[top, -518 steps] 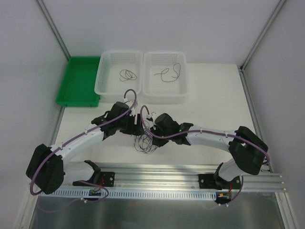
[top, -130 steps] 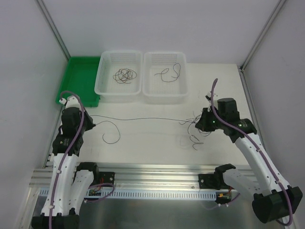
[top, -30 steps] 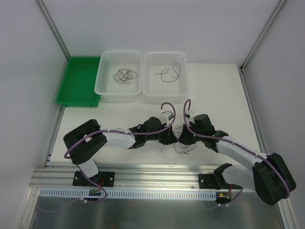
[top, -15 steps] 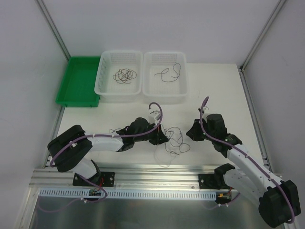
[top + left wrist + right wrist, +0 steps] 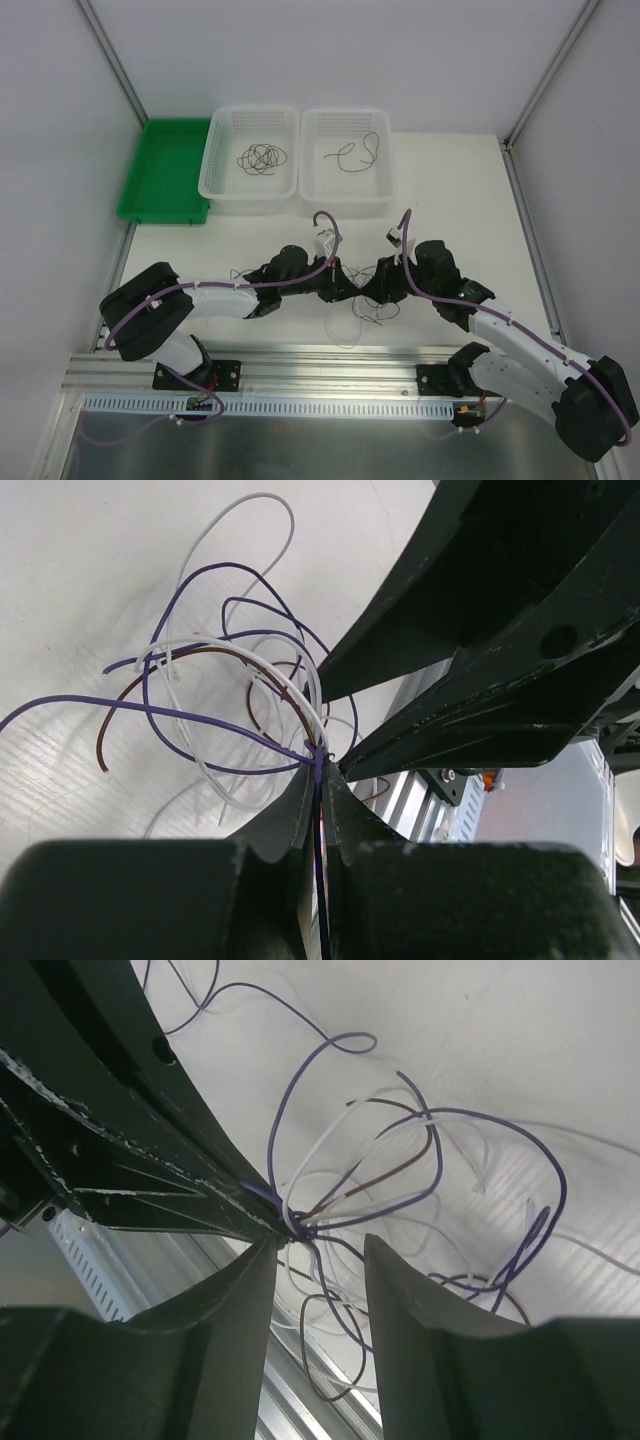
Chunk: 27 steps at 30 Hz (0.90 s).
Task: Untangle the cables
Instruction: Untie the cable.
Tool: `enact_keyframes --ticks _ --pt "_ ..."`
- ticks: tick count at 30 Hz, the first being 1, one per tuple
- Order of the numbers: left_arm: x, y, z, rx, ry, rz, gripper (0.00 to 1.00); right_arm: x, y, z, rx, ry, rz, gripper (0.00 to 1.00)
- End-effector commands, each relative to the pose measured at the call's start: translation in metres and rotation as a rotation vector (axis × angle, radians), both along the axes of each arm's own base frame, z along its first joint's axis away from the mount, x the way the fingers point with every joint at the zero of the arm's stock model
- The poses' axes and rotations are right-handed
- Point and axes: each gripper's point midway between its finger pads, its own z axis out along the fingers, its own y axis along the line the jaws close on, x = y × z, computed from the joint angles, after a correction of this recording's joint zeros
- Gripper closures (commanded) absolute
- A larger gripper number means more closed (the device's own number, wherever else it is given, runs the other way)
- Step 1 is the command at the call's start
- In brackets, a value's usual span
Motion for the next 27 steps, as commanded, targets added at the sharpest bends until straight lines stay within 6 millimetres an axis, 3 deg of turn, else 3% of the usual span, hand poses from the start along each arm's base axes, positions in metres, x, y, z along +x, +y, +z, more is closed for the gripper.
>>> enact_keyframes --ticks 1,9,15,27 --pt "-0.006 -0.004 0.032 -0.106 -0.067 -0.048 1.00 0.003 0.015 0.017 0.070 -0.078 0.068 0.56" --pt "-0.005 -0.002 0.041 -0.132 -0.083 -0.041 1.00 -0.001 0.019 0.011 0.053 -0.080 0.126 0.58" --pt "0.000 0.008 0.041 -0.146 -0.071 0.002 1.00 -0.006 0.014 0.003 0.029 -0.079 0.140 0.65" --pt "0.000 0.010 0.043 -0.161 -0.062 0.002 1.00 -0.012 0.031 0.010 0.074 -0.095 0.207 0.67"
